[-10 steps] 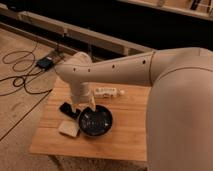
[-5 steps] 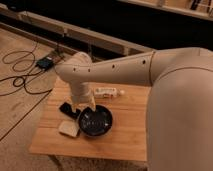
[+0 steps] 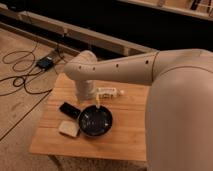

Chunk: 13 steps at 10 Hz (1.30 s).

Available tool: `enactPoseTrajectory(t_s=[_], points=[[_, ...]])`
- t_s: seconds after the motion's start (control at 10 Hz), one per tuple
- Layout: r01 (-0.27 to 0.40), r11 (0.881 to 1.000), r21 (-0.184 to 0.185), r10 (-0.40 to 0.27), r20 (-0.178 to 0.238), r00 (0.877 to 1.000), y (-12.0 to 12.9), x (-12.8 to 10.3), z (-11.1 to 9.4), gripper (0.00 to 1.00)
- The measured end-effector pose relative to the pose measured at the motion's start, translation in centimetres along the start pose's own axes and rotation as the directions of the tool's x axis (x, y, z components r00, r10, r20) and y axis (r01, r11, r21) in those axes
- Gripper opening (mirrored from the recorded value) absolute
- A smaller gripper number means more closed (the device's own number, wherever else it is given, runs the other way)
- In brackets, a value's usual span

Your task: Stand the bottle upright

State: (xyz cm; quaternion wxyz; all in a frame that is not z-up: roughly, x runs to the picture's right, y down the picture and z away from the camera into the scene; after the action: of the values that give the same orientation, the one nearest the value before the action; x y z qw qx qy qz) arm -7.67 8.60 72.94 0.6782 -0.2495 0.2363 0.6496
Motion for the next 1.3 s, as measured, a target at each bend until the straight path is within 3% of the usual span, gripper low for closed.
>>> enactPoseTrajectory(t_s=[0.3,0.9,1.3], points=[[-0.018,1.000,0.017,0.017,0.021,1.000,-3.3,-2.9,1.3,0.65],[-0.042,0.999,0.015,0.040,0.098,0.994,-8.9,-10.4,3.7,0.65],[-0.035,0.999,0.020,0.032,0.121,0.992,-10.1,-14.3,5.1,0.65]])
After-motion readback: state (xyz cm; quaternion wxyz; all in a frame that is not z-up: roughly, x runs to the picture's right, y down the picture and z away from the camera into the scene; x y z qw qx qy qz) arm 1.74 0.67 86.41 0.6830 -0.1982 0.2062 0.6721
